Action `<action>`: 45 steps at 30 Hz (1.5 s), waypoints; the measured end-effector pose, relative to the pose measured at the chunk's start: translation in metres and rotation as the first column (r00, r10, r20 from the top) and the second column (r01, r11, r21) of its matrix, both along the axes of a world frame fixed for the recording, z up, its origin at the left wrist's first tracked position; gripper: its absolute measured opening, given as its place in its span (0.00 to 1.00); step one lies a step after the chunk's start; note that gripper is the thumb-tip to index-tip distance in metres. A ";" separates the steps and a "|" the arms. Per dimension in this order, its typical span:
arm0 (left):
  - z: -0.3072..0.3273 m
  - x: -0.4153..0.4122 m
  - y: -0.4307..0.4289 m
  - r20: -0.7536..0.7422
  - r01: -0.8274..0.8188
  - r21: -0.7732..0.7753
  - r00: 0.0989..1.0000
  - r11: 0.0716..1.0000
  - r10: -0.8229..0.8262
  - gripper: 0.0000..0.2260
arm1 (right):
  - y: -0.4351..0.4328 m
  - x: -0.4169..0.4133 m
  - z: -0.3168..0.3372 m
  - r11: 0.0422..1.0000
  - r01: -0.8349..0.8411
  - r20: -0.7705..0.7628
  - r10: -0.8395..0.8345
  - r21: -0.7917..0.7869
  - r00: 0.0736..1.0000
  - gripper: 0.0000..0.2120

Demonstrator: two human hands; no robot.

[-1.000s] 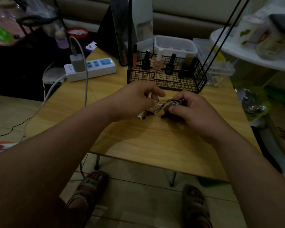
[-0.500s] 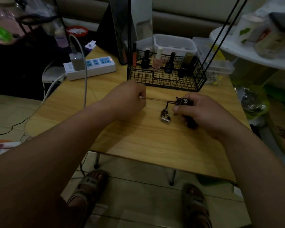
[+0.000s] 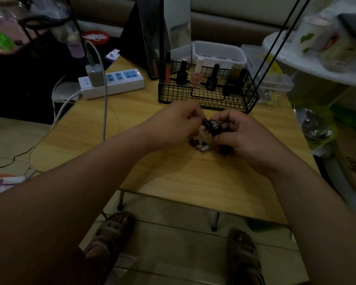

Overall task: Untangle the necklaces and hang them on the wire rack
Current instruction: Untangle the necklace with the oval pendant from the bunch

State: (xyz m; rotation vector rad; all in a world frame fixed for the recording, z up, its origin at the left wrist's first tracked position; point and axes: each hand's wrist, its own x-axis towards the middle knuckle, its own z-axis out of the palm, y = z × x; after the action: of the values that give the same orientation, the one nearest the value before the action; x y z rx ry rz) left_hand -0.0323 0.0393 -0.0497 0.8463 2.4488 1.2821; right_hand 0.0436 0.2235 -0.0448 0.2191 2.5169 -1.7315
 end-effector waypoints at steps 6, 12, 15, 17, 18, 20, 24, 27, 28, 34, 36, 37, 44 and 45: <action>0.008 -0.003 -0.011 0.124 -0.086 -0.020 0.988 0.996 0.087 0.12 | 0.010 0.003 -0.003 0.995 0.041 -0.011 -0.040 0.086 0.999 0.09; 0.011 -0.004 -0.015 -0.044 -0.123 -0.151 0.992 0.981 0.118 0.14 | 0.010 0.000 0.000 0.978 0.165 0.044 -0.160 -0.131 0.986 0.08; 0.008 -0.006 -0.020 -0.073 -0.089 -0.209 0.994 0.974 0.075 0.15 | 0.011 -0.001 0.002 0.941 0.221 0.102 -0.201 -0.255 0.974 0.08; 0.007 -0.006 -0.021 -0.118 -0.052 -0.258 0.993 0.965 0.022 0.14 | 0.012 -0.001 0.002 0.913 0.248 0.136 -0.215 -0.324 0.967 0.08; 0.006 -0.006 -0.021 -0.146 -0.038 -0.290 0.989 0.956 -0.005 0.11 | 0.012 -0.001 0.002 0.900 0.261 0.148 -0.222 -0.349 0.964 0.08; 0.006 -0.004 -0.019 -0.175 -0.021 -0.348 0.984 0.937 -0.042 0.07 | 0.008 -0.002 0.002 0.877 0.291 0.159 -0.247 -0.383 0.956 0.11; 0.002 0.000 -0.016 -0.196 0.053 -0.406 0.970 0.912 -0.144 0.16 | -0.003 -0.003 0.003 0.869 0.288 0.169 -0.239 -0.403 0.956 0.14; -0.006 0.004 -0.007 -0.274 0.071 -0.396 0.942 0.916 -0.192 0.24 | -0.008 -0.003 0.003 0.878 0.226 0.182 -0.162 -0.422 0.970 0.17; -0.008 0.006 -0.003 -0.286 0.066 -0.378 0.940 0.923 -0.184 0.23 | -0.009 -0.003 0.003 0.878 0.215 0.193 -0.143 -0.428 0.971 0.18; -0.013 0.005 0.005 -0.274 0.046 -0.293 0.953 0.955 -0.130 0.06 | -0.002 -0.003 0.006 0.866 0.226 0.248 -0.123 -0.446 0.961 0.19; -0.010 0.003 0.002 -0.173 0.061 -0.206 0.980 0.977 -0.098 0.06 | 0.004 -0.003 0.005 0.888 0.266 0.256 -0.177 -0.375 0.950 0.16; -0.008 0.003 0.001 -0.122 0.058 -0.161 0.989 0.985 -0.078 0.06 | 0.006 -0.003 0.004 0.903 0.288 0.258 -0.209 -0.320 0.943 0.15; 0.005 0.000 -0.008 0.200 -0.044 0.072 0.979 0.996 0.029 0.07 | 0.010 0.000 0.002 0.970 0.243 0.151 -0.240 -0.003 0.959 0.10; 0.006 0.000 -0.008 0.248 -0.060 0.106 0.968 0.993 0.032 0.06 | 0.010 0.001 0.003 0.972 0.226 0.125 -0.233 0.066 0.964 0.10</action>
State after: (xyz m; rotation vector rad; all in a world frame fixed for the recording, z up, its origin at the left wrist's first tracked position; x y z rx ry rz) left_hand -0.0321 0.0314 -0.0441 0.6166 2.2313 1.4580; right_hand 0.0445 0.2331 -0.0422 0.6314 2.5259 -1.6638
